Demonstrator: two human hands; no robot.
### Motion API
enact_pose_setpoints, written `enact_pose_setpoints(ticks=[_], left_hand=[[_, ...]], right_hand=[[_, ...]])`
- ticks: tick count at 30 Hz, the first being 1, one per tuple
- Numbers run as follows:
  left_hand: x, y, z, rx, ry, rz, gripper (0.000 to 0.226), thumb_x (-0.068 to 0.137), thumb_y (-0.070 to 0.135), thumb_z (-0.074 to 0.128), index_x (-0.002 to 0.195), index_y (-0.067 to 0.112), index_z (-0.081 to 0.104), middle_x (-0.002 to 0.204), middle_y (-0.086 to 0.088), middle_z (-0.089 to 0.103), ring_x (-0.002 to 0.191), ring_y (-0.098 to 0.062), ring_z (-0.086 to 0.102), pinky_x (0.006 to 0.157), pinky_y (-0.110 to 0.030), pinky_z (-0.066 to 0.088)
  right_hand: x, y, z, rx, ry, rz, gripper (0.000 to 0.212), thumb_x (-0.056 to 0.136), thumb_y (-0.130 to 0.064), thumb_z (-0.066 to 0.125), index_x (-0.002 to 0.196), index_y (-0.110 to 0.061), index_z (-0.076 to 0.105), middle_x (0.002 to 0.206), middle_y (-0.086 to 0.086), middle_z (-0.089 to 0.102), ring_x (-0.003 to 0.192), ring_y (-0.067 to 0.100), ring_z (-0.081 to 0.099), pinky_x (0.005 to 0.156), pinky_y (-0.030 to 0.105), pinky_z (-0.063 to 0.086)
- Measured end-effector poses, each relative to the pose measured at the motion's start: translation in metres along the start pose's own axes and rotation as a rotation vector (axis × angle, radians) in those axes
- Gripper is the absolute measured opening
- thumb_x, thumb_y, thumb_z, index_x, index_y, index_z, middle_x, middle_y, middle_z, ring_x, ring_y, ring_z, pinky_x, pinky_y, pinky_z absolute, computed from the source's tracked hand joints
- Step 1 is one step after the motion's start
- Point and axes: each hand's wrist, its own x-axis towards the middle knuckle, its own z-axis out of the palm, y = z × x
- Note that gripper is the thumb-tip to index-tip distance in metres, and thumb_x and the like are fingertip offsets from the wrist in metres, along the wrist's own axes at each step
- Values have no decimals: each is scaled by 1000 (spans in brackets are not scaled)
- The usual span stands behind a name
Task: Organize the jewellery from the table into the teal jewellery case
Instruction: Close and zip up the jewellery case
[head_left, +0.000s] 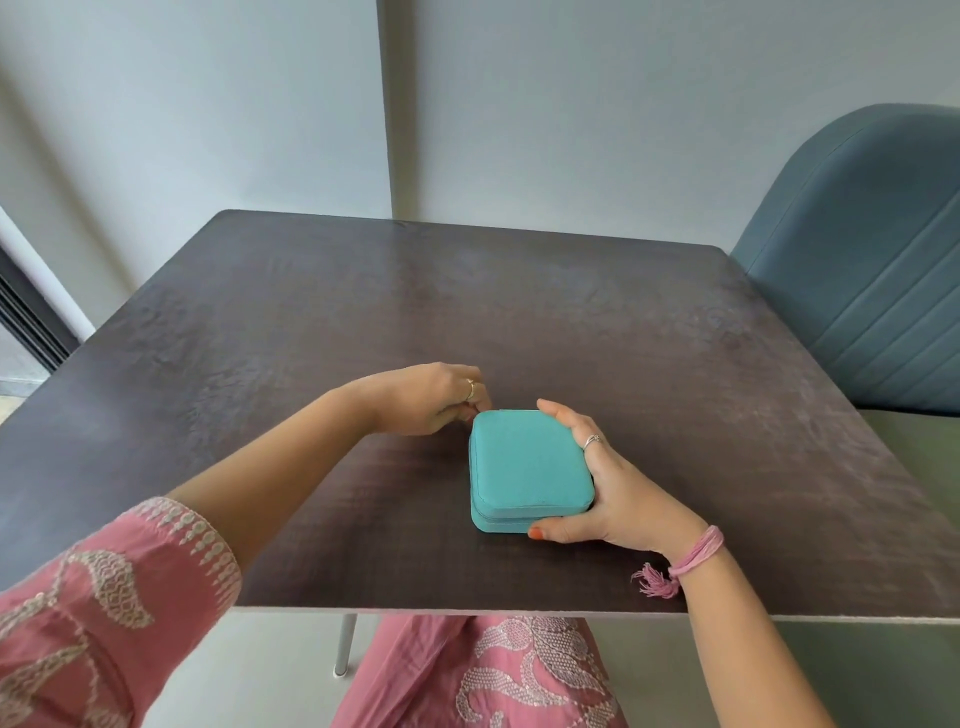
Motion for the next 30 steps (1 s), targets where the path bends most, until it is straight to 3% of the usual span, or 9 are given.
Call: enact_pose_setpoints(ticks=[3,7,10,15,19,22,24,28,30], left_hand=[[-16,0,8,77,107,31,25,93,9,49,109,12,67,102,-2,59,88,-20,61,83,-33,49],[-44,9,19,-45,201,0,27,91,25,48,105,16,69,97,2,60,77,-15,62,76,-21,48],[-60,22,27,-114,223,25,22,89,25,54,100,16,70,93,4,61,72,-6,58,72,-10,45],[-75,56,44,-188,254,62,15,85,21,61,92,13,71,88,4,62,71,-8,60,68,-15,48],[-80,71,52,-192,308,37,14,84,22,61,90,14,71,85,6,61,68,-4,58,67,-6,43],[-75,84,58,-138,359,58,13,85,22,61,86,13,71,81,5,60,64,-6,56,63,-15,48],[-73,91,63,-86,390,42,18,87,28,59,85,15,71,78,6,57,61,-7,55,60,-22,48],[-77,92,61,-46,371,28,36,89,54,53,85,24,71,74,13,60,62,-3,55,61,-17,44],[-78,89,57,-117,475,-16,32,88,51,57,77,22,65,70,15,55,62,-1,52,60,-14,41]], right_hand=[[0,0,0,6,3,-1,109,65,-36,86,141,-51,8,140,-26,19,127,-8,30,102,12,31],[0,0,0,1,4,0,109,65,-38,85,139,-53,7,139,-28,19,126,-10,29,102,13,31],[0,0,0,1,3,4,108,66,-38,85,139,-53,7,139,-26,19,126,-9,29,102,13,31],[-1,-1,2,-4,-9,11,109,67,-36,84,140,-51,4,136,-27,17,126,-8,28,102,12,31],[-1,-2,2,-11,-19,15,111,67,-37,84,142,-49,2,133,-35,14,124,-17,23,101,10,29],[-1,-3,2,-21,-18,12,112,67,-36,84,143,-48,2,131,-37,13,123,-17,23,103,14,29],[-2,-3,2,-18,-15,13,112,67,-35,84,142,-49,2,131,-35,15,122,-17,24,104,16,29],[-3,-3,1,-7,-9,11,123,62,-36,87,146,-45,-3,142,-28,13,131,-5,25,110,20,24],[-5,-3,0,-5,-2,17,130,57,-40,88,144,-48,-9,149,-27,8,136,-2,19,112,22,20]])
